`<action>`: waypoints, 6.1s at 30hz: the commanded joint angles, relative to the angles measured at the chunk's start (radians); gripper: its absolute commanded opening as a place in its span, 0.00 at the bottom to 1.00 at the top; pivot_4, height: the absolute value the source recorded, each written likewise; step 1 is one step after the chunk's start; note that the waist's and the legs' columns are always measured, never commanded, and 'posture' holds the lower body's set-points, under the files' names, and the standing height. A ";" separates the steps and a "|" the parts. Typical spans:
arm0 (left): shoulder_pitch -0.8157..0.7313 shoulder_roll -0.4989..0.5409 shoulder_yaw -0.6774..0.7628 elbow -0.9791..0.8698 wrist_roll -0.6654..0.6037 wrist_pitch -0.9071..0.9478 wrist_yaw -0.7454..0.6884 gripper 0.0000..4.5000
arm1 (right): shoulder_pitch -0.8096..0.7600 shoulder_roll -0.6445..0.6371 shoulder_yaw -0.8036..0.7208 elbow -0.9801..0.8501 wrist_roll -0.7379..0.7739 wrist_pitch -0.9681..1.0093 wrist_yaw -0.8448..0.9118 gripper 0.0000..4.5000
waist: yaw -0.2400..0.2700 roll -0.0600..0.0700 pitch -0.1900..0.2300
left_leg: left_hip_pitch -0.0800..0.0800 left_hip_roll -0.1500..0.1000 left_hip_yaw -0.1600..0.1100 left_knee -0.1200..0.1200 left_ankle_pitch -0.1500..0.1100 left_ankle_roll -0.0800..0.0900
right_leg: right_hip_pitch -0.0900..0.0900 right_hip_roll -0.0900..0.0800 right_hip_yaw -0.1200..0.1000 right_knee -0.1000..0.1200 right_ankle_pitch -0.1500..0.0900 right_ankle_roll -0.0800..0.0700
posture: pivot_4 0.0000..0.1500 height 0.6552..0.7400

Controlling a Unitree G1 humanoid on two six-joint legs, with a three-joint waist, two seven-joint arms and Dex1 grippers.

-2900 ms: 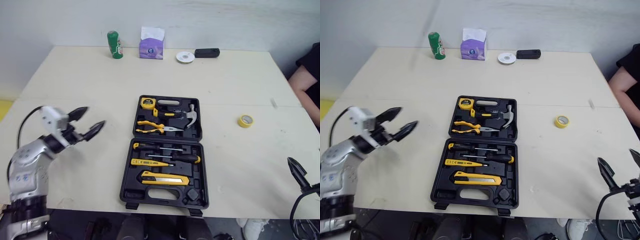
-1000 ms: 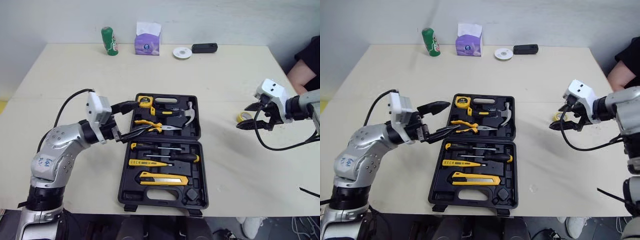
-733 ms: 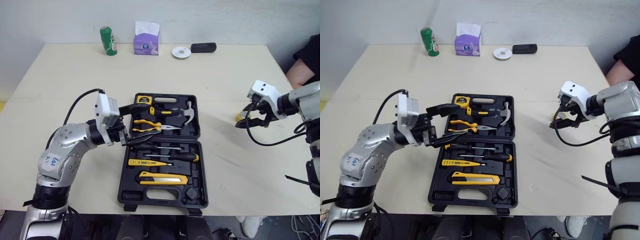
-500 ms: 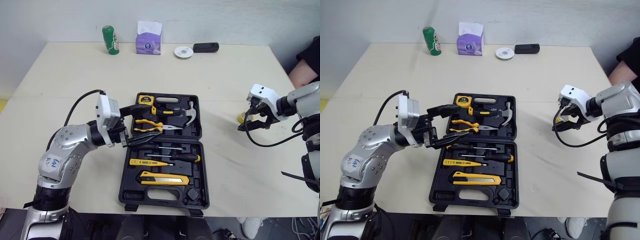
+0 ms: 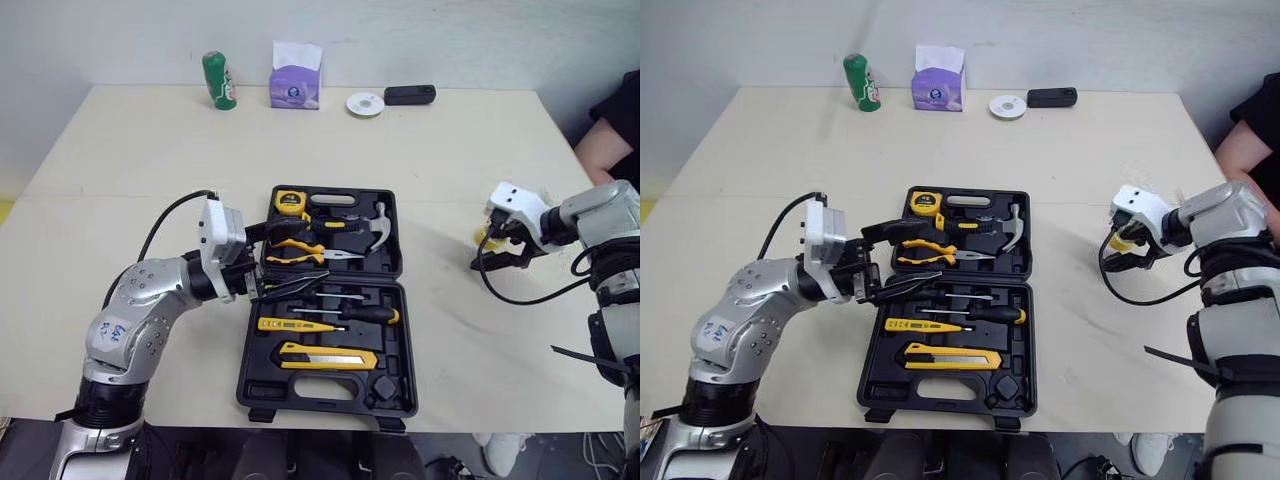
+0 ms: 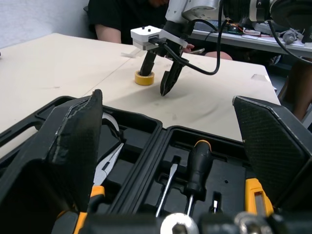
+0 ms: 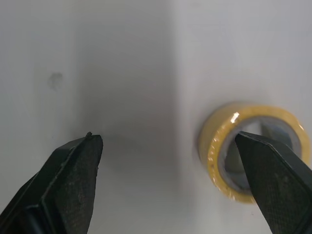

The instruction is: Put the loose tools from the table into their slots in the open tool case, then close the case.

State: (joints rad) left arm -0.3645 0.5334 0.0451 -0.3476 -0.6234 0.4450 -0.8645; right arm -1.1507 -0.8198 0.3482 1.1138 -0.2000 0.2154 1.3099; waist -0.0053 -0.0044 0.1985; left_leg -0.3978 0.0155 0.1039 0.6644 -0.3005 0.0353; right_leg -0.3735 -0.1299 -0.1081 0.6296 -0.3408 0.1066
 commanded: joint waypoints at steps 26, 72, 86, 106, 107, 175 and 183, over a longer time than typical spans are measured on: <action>0.022 -0.013 -0.026 -0.064 -0.017 0.002 -0.015 0.99 | -0.029 -0.027 -0.011 -0.002 -0.070 0.012 0.156 1.00 | 0.000 0.000 0.000 | 0.000 0.000 -0.001 0.001 0.000 0.000 | 0.000 0.000 0.000 0.000 0.000 0.000 | 1.00 1.00; 0.117 0.100 -0.100 -0.056 0.105 -0.235 -0.292 1.00 | 0.455 -0.361 -0.028 -1.718 0.628 0.578 0.232 0.01 | 0.000 0.002 0.001 | -0.002 0.000 -0.005 0.003 0.000 0.000 | -0.001 0.000 -0.001 0.000 0.000 0.000 | 1.00 1.00; 0.268 0.196 -0.056 -0.131 0.076 -0.244 -0.323 1.00 | 0.485 -0.217 0.155 -1.829 0.612 0.648 0.138 0.01 | 0.002 0.000 0.000 | -0.004 -0.001 -0.008 0.007 -0.001 0.001 | -0.001 -0.002 -0.002 -0.001 0.000 0.000 | 1.00 1.00; 0.312 0.235 -0.053 -0.143 0.067 -0.246 -0.363 1.00 | 0.490 -0.213 0.274 -1.721 0.427 0.570 0.118 0.01 | 0.002 0.000 0.000 | -0.004 -0.001 -0.009 0.008 -0.001 0.001 | 0.000 -0.002 -0.002 -0.001 0.000 0.000 | 1.00 1.00; 0.308 0.234 -0.056 -0.142 0.068 -0.244 -0.362 1.00 | 0.489 -0.214 0.276 -1.722 0.427 0.573 0.121 0.01 | 0.002 0.000 0.000 | -0.004 -0.001 -0.008 0.008 -0.001 0.001 | 0.000 -0.002 -0.002 0.000 0.000 0.000 | 1.00 1.00; 0.255 0.256 -0.010 -0.058 0.100 -0.259 -0.350 1.00 | 1.081 0.093 -0.143 -1.294 0.560 -0.171 0.085 0.01 | 0.005 -0.001 0.000 | -0.002 -0.001 -0.010 0.010 -0.001 0.002 | 0.003 -0.002 -0.004 0.000 0.001 0.000 | 1.00 1.00; 0.271 0.265 0.005 -0.072 0.092 -0.248 -0.334 1.00 | 1.135 0.079 -0.088 -1.186 0.489 -0.285 0.091 0.01 | 0.006 -0.005 -0.004 | 0.013 -0.001 -0.010 0.002 -0.004 0.001 | 0.018 -0.002 -0.004 -0.006 0.001 0.000 | 1.00 1.00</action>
State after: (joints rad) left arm -0.1009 0.7871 0.0258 -0.3817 -0.5170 0.1968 -1.2009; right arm -0.0594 -0.7217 0.2253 -0.1551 0.3857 -0.0685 1.4032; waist 0.0003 -0.0092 0.1950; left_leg -0.3844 0.0146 0.0936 0.6662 -0.3046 0.0361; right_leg -0.3555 -0.1321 -0.1120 0.6230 -0.3403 0.1065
